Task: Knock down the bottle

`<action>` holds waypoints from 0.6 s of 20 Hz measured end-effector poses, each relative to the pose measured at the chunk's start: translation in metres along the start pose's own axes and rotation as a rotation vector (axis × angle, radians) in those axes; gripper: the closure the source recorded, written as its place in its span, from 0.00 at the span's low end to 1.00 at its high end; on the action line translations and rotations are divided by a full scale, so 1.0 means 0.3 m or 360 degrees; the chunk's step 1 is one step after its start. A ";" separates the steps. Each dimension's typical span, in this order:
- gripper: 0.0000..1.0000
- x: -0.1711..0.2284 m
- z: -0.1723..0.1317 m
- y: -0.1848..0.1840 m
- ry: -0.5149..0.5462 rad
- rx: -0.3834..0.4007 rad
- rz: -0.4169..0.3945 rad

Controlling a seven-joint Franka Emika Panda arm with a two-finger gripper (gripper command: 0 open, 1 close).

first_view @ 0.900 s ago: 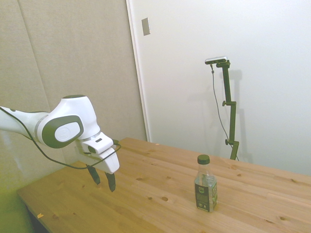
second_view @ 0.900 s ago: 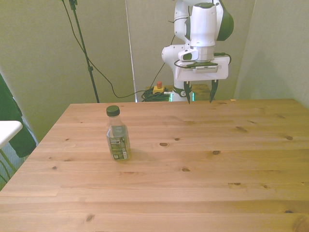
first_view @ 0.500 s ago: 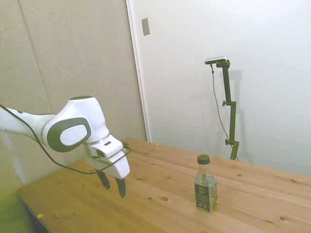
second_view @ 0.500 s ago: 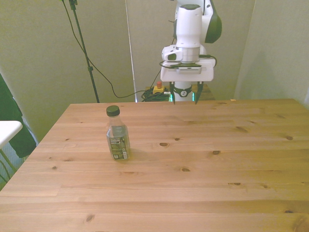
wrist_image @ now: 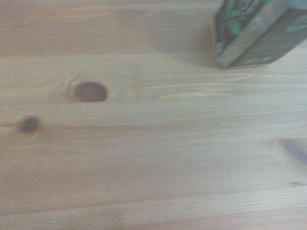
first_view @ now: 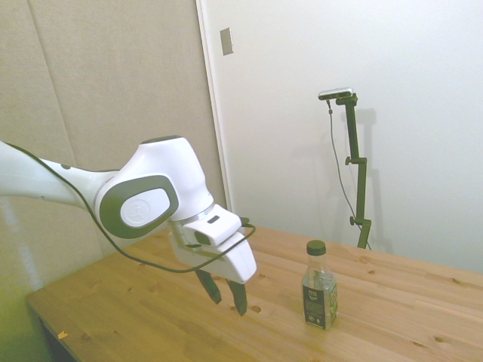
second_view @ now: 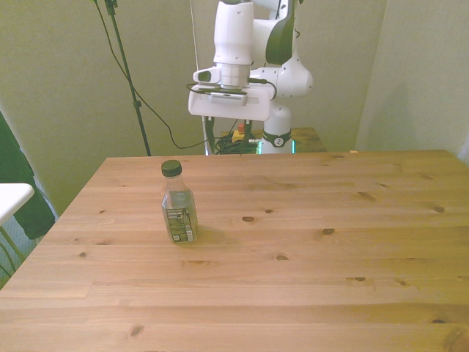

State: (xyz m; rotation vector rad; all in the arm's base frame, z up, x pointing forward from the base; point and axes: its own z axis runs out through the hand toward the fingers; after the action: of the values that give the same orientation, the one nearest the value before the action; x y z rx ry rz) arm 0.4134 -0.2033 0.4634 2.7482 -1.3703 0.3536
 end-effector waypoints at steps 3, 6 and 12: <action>1.00 0.111 -0.025 0.045 0.0048 0.0000 0.0035; 1.00 0.205 -0.038 0.063 0.0095 0.0004 0.0077; 1.00 0.327 -0.023 0.007 0.0131 0.0010 0.0107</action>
State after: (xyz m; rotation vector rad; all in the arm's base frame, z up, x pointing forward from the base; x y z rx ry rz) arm 0.4676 -0.2802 0.4919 2.6646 -1.4461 0.4694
